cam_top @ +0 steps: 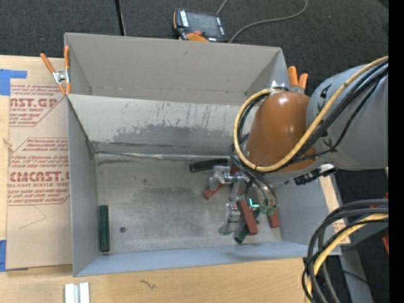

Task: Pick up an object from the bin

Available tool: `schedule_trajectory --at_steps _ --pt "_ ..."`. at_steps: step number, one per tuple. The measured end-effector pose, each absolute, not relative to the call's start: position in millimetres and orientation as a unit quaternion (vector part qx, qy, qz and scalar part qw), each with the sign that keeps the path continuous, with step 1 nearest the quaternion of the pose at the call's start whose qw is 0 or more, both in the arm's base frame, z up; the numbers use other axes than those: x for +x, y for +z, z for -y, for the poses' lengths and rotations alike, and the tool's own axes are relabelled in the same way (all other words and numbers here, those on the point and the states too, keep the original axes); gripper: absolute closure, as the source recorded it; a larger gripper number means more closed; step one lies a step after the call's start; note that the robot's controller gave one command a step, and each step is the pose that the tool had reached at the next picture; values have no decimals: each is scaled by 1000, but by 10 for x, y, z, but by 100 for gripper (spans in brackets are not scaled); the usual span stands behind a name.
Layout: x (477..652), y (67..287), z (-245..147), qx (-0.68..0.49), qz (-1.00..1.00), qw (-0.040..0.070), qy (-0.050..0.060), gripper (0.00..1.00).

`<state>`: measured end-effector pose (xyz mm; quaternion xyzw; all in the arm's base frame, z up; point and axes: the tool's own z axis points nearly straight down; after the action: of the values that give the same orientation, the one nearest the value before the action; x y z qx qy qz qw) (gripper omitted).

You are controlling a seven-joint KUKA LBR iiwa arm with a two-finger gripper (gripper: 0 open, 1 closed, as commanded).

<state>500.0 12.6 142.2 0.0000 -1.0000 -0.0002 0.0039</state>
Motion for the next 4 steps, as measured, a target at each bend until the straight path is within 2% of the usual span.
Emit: schedule_trajectory --at_steps 1,2,3,4 --pt "5585 672 -24 -36 999 -2 0 0" --pt "5576 697 -28 -35 999 -1 0 100" --pt "5185 2200 -278 -80 997 -4 -1 100" --pt "5178 2154 -271 -81 997 -1 0 0"
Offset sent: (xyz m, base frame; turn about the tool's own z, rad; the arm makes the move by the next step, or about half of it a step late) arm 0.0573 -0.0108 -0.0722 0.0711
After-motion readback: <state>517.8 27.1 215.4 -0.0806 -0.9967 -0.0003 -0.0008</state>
